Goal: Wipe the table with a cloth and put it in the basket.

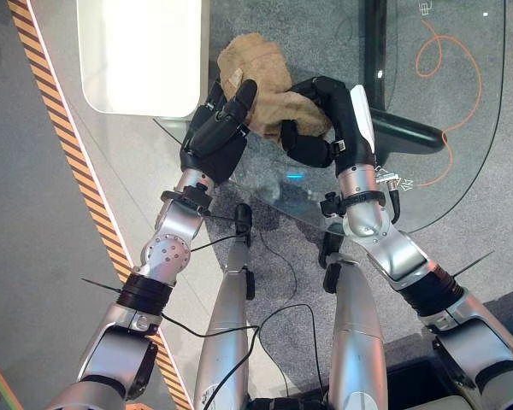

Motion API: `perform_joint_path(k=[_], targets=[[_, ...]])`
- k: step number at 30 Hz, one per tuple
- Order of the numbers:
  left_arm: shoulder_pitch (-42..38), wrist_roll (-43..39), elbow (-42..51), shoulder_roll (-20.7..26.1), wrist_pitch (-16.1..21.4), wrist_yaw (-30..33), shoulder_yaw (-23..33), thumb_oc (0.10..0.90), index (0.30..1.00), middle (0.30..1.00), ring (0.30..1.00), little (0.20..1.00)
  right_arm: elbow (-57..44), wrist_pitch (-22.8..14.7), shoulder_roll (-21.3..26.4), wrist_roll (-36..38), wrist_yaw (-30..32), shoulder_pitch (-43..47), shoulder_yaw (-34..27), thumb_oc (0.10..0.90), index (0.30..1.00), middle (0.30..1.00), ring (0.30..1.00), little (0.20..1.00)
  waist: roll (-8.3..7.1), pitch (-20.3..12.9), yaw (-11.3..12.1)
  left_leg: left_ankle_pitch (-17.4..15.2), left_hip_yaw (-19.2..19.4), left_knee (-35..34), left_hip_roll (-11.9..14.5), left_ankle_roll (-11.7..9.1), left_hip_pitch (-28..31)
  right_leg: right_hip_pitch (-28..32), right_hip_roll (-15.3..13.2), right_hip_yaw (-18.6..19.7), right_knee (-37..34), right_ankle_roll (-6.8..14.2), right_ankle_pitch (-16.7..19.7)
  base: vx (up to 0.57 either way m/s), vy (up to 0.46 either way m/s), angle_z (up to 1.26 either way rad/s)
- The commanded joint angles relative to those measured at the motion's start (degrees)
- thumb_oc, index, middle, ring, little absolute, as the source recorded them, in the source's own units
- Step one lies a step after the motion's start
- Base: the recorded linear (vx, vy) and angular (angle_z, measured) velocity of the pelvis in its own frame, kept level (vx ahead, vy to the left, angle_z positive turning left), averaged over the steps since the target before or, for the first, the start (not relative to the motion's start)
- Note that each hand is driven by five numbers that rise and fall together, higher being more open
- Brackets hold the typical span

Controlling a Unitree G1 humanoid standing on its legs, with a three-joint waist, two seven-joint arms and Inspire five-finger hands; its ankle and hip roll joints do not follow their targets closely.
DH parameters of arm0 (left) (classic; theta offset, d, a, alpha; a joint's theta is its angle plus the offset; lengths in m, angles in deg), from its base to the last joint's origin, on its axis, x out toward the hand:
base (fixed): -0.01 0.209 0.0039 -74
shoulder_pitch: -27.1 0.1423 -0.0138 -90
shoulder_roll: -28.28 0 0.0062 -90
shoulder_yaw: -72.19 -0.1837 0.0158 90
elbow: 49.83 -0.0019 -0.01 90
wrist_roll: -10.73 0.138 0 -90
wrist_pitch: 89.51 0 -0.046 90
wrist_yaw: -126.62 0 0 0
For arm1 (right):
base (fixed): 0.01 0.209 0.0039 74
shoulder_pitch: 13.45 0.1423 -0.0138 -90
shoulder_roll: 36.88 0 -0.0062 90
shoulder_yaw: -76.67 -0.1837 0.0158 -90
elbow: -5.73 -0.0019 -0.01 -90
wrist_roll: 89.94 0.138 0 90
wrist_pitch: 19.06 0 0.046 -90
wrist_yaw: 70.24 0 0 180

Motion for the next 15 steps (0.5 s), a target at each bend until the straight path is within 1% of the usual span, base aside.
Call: perform_joint_path(k=[1,4,5,6,11,15], targets=[[-7.83,1.62,8.79,-0.96,1.68,-10.07,-0.49,0.8,0.9,0.9,0.9,0.9,-4.29,-3.74,-0.67,-2.03,-3.66,9.89,3.32,0.1,0.3,0.3,0.3,0.2,-1.13,-1.47,1.34,-10.25,3.78,6.68,-2.38,2.92,1.71,5.09,1.41,0.69,-16.67,2.33,8.74,0.0,0.0,0.0],[-7.97,2.47,8.97,-0.87,2.76,-9.7,-0.66,0.8,0.9,0.9,0.9,0.9,-4.74,-3.99,-0.28,-1.5,-4.44,10.57,4.04,0.1,0.3,0.3,0.3,0.2,-1.19,-1.47,1.5,-10.29,3.69,6.79,-2.41,2.88,1.66,5.12,1.37,0.57,-16.69,2.35,8.71,0.0,0.0,0.0],[-8.0,2.69,9.12,-0.87,3.41,-9.24,-0.73,0.347,0.512,0.512,0.512,0.447,-5.15,-4.15,-0.12,-1.15,-4.75,10.8,4.21,0.1,0.3,0.3,0.3,0.2,-1.24,-1.47,1.53,-10.29,3.65,6.88,-2.42,2.83,1.59,5.06,1.39,0.54,-16.63,2.34,8.71,0.0,0.0,0.0],[-7.98,2.66,9.12,-0.85,3.69,-9.33,-0.72,0.1,0.3,0.3,0.3,0.2,-5.36,-4.07,-0.1,-1.13,-4.85,10.87,4.25,0.1,0.3,0.3,0.3,0.2,-1.24,-1.47,1.54,-10.28,3.61,6.88,-2.45,2.83,1.59,5.05,1.42,0.54,-16.62,2.34,8.72,0.0,0.0,0.0],[-8.12,2.9,9.0,-0.76,4.54,-9.24,-0.7,0.1,0.3,0.3,0.3,0.2,-5.72,-4.73,0.22,-0.6,-5.47,11.42,4.59,0.1,0.3,0.3,0.3,0.2,-1.3,-1.47,1.59,-10.25,3.52,6.91,-2.51,2.84,1.53,4.97,1.52,0.56,-16.54,2.26,8.65,0.0,0.0,0.0],[-8.32,2.85,9.08,-0.8,4.41,-8.59,-0.55,0.1,0.3,0.3,0.3,0.2,-5.91,-5.44,0.34,-0.39,-5.93,11.95,4.89,0.1,0.3,0.3,0.3,0.2,-1.35,-1.47,1.64,-10.27,3.51,6.89,-2.55,2.83,1.57,5.01,1.6,0.58,-16.64,2.29,8.64,0.0,0.0,0.0]])
